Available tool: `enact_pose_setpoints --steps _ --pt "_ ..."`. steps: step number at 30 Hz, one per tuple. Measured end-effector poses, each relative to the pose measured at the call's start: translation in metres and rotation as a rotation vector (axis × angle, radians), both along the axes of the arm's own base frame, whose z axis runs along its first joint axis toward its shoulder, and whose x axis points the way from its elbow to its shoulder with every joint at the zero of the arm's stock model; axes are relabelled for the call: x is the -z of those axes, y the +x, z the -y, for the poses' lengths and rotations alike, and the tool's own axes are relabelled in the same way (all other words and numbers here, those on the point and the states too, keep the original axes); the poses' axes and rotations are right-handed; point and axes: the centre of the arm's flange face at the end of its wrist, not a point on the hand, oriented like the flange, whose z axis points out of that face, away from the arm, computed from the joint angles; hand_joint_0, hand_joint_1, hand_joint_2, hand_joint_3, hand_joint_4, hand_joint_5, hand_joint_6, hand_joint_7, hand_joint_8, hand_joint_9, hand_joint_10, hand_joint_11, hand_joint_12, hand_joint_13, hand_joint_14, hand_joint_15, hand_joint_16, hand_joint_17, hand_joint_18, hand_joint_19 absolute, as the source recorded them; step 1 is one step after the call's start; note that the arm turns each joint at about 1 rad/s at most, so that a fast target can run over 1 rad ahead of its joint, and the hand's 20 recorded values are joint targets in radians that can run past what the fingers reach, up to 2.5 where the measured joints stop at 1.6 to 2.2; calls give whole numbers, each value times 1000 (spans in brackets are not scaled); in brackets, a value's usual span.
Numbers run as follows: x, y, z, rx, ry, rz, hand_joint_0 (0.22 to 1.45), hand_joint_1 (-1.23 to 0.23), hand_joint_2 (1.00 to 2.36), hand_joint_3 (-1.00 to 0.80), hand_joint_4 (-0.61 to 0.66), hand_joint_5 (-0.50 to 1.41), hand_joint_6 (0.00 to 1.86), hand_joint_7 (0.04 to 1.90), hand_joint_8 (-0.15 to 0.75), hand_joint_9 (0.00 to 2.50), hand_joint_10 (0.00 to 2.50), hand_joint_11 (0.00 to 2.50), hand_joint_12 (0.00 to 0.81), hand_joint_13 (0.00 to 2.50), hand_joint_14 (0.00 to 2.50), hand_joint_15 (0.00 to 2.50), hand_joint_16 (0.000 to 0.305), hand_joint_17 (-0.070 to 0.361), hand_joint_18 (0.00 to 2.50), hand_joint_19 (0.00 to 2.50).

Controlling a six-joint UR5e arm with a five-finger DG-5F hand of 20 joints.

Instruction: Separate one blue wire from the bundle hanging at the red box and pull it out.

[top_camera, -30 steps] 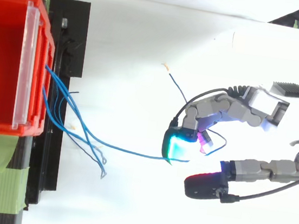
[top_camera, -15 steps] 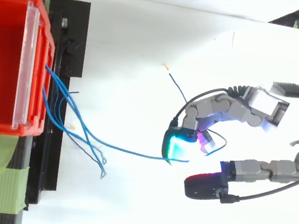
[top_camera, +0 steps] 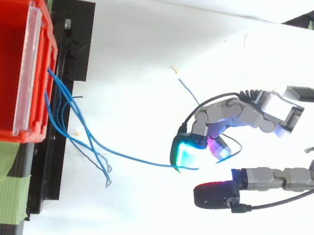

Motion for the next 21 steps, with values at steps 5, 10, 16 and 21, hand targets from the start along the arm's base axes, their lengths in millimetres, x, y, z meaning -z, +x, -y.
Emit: enact_pose_setpoints --steps 5,10,16,21 --pt "0 0 0 0 0 0 605 -746 1025 34 -60 -144 782 1190 251 430 772 1878 328 400 18 515 42 95 363 599" --pt "0 0 0 0 0 0 605 -745 1025 32 -60 -144 782 1190 249 424 780 1882 328 401 19 520 42 95 361 600" --pt "0 0 0 0 0 0 606 -746 1024 31 -66 -145 782 1190 248 418 804 1866 328 403 17 527 42 95 362 601" --pt "0 0 0 0 0 0 606 -746 1024 31 -60 -145 782 1186 248 416 808 1884 329 405 19 529 42 95 363 601"
